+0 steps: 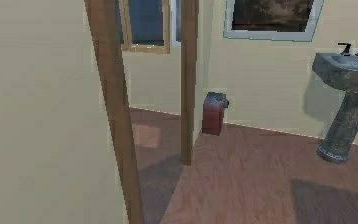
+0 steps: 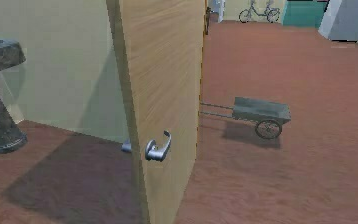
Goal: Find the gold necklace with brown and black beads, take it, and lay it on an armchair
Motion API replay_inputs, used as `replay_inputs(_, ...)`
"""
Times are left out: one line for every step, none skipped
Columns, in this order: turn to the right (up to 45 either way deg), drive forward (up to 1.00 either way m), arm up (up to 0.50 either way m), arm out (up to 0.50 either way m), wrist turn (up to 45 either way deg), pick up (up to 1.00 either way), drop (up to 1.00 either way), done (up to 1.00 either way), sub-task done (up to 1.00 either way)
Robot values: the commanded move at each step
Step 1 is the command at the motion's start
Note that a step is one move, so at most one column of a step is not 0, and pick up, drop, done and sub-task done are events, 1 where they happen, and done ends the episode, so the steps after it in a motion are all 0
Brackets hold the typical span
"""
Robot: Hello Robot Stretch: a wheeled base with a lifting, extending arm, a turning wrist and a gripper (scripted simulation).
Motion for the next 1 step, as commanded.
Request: replay_inputs(15.0, 0.0, 0.0, 0.0, 0.0, 0.0, 0.0, 0.0, 0.0)
